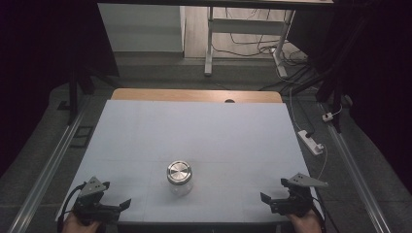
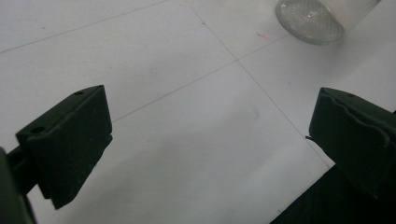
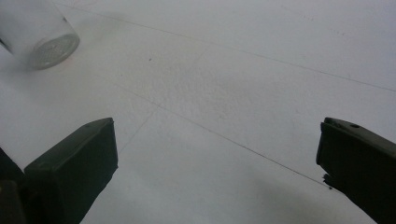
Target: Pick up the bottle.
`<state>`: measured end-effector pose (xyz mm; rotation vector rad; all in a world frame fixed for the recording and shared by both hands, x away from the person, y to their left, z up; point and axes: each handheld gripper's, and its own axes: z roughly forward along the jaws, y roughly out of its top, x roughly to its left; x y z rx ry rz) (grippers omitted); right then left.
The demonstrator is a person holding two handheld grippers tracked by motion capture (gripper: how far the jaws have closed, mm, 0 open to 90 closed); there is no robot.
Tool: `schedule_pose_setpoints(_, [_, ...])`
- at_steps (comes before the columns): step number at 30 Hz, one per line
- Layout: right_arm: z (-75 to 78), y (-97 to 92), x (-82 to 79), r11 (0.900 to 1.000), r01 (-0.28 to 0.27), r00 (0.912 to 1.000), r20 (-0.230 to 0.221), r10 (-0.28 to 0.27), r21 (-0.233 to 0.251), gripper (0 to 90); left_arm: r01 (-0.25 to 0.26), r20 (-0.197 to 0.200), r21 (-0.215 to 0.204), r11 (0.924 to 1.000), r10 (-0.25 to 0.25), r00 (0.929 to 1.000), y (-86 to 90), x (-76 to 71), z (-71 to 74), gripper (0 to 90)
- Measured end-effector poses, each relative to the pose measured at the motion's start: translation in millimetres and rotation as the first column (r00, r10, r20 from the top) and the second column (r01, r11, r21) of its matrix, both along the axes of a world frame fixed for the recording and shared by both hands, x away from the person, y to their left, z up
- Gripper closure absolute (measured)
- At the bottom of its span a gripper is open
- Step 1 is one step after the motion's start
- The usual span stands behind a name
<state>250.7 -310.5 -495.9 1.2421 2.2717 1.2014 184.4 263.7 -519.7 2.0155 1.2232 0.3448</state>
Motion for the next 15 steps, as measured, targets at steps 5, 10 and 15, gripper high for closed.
schedule_pose_setpoints(5, [-0.2, 0.8, 0.7, 0.9999, -0.01, 0.9999, -0.001, 0.01, -0.002, 0.0, 0.005, -0.004, -0.005, 1.0, -0.005, 1.0, 0.6, -0.4, -0.1, 0.5])
schedule_pose_setpoints(10, [-0.5, 3.1, 1.2, 0.9995, -0.025, 0.9997, -0.008, 0.025, -0.018, 0.0, 0.013, -0.014, 0.002, 0.9999, -0.013, 0.9998, -0.4, 0.3, -0.4, 0.7])
schedule_pose_setpoints(15, [-0.9, 3.3, 1.8, 0.9993, -0.033, 0.9994, -0.014, 0.032, -0.019, 0.0, 0.014, -0.019, 0.007, 0.9999, -0.014, 0.9997, -1.0, 0.8, -0.6, 1.0])
